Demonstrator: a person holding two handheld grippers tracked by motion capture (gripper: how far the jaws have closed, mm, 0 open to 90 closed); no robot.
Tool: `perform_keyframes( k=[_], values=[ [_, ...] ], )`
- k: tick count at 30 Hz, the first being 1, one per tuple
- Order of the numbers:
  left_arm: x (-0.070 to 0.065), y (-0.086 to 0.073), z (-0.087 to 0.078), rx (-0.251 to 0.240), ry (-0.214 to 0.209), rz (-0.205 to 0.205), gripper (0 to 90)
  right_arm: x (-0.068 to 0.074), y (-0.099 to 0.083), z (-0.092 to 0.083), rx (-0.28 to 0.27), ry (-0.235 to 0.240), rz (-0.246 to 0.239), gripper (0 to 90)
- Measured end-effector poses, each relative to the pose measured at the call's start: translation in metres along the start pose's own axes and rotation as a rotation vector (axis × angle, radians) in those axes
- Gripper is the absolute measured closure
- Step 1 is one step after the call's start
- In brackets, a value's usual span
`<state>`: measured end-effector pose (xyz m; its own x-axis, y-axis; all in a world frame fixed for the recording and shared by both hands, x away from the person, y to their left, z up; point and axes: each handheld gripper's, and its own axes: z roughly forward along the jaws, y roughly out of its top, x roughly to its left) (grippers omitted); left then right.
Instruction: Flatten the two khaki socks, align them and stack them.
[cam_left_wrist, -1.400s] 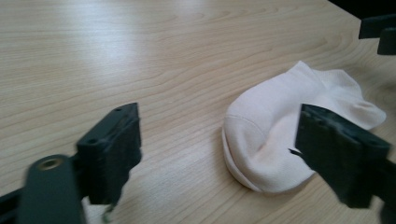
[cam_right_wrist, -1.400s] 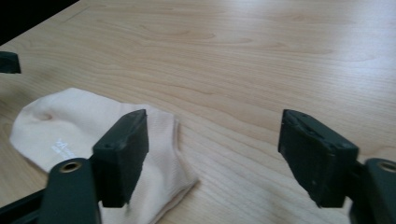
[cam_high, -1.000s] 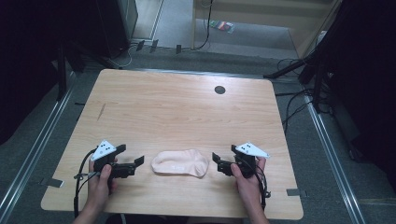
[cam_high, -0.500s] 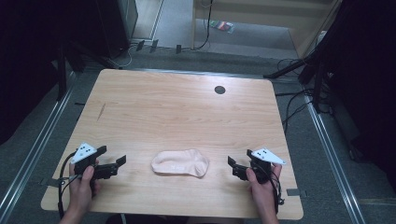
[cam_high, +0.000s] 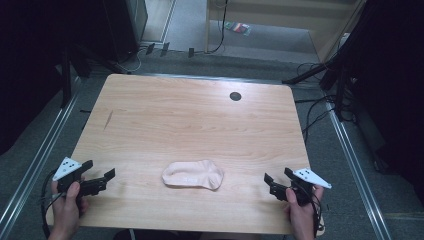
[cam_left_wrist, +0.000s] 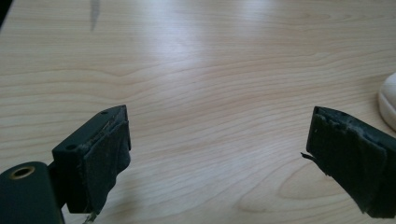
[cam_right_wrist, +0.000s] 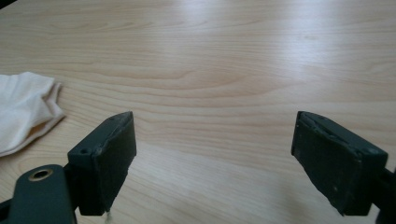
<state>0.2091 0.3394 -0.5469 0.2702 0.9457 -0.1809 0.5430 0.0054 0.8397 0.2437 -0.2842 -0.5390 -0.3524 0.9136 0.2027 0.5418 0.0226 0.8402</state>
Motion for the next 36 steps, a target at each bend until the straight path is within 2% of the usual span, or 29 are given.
perform_keyframes(
  k=[8,13,15,22,26,30,33,36],
  values=[
    [0.02,-0.006,-0.015,-0.015,0.056,-0.021,7.1,-0.024,-0.01,-0.019,-0.007,-0.048,0.032,13.9],
    [0.03,-0.009,-0.022,-0.017,0.1,-0.016,7.1,-0.039,-0.017,-0.032,-0.014,-0.08,0.056,13.9],
    [0.036,-0.009,-0.026,-0.023,0.113,-0.029,7.1,-0.044,-0.019,-0.038,-0.017,-0.094,0.068,13.9],
    [0.047,-0.014,-0.033,-0.026,0.149,-0.035,7.2,-0.057,-0.027,-0.05,-0.019,-0.13,0.088,14.0],
    [0.05,-0.015,-0.03,-0.025,0.131,-0.066,7.1,-0.059,-0.028,-0.052,-0.031,-0.119,0.103,14.1],
    [0.05,-0.014,-0.029,-0.025,0.112,-0.064,7.2,-0.057,-0.027,-0.05,-0.021,-0.113,0.093,14.2],
    [0.051,-0.014,-0.028,-0.027,0.112,-0.076,7.1,-0.06,-0.027,-0.05,-0.023,-0.1,0.113,14.1],
    [0.051,-0.014,-0.027,-0.017,0.107,-0.068,7.2,-0.061,-0.027,-0.05,-0.016,-0.104,0.124,14.1]
  ],
)
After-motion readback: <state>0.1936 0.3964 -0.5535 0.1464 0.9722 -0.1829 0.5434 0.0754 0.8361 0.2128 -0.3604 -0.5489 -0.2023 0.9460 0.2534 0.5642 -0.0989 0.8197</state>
